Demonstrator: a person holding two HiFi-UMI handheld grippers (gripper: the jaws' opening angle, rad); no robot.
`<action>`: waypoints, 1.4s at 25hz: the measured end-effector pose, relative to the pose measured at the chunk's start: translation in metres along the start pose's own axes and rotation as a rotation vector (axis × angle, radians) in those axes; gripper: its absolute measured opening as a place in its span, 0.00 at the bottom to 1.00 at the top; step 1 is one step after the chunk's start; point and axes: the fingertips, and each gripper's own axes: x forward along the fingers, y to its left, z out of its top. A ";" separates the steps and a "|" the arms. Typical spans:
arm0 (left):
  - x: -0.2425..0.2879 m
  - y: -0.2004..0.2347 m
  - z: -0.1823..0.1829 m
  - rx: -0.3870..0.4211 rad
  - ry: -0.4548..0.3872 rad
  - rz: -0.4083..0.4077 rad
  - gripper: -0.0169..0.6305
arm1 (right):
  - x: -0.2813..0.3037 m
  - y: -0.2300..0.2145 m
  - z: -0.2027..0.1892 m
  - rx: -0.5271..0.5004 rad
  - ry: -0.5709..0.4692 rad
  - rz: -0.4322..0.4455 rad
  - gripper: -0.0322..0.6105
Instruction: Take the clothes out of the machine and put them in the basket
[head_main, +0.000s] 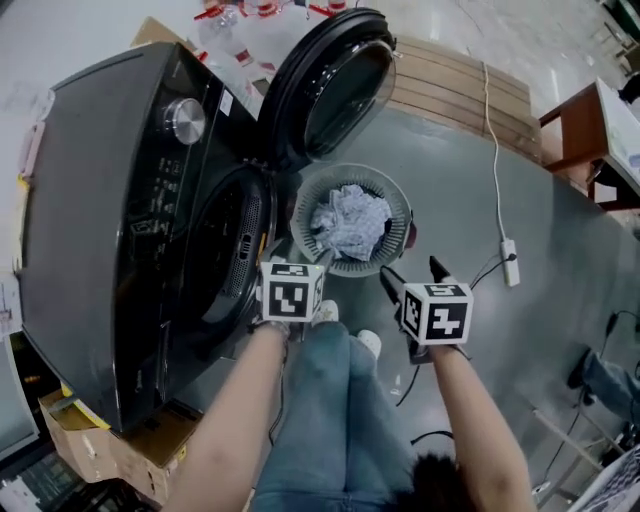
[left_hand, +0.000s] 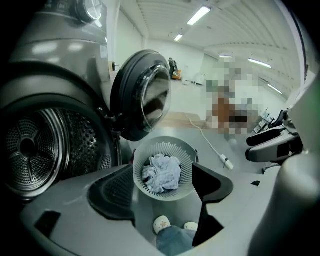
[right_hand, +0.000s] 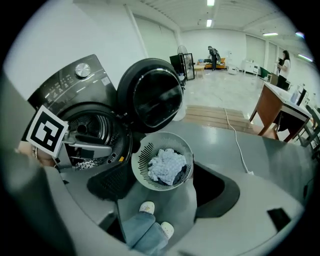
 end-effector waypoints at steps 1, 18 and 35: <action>-0.008 -0.002 0.003 0.001 -0.005 0.004 0.58 | -0.008 0.002 0.003 -0.009 -0.007 0.006 0.69; -0.179 -0.018 0.050 -0.005 -0.196 0.087 0.58 | -0.163 0.030 0.020 -0.098 -0.060 0.016 0.69; -0.265 -0.028 0.041 -0.040 -0.331 0.137 0.58 | -0.224 0.059 0.015 -0.093 -0.143 0.078 0.69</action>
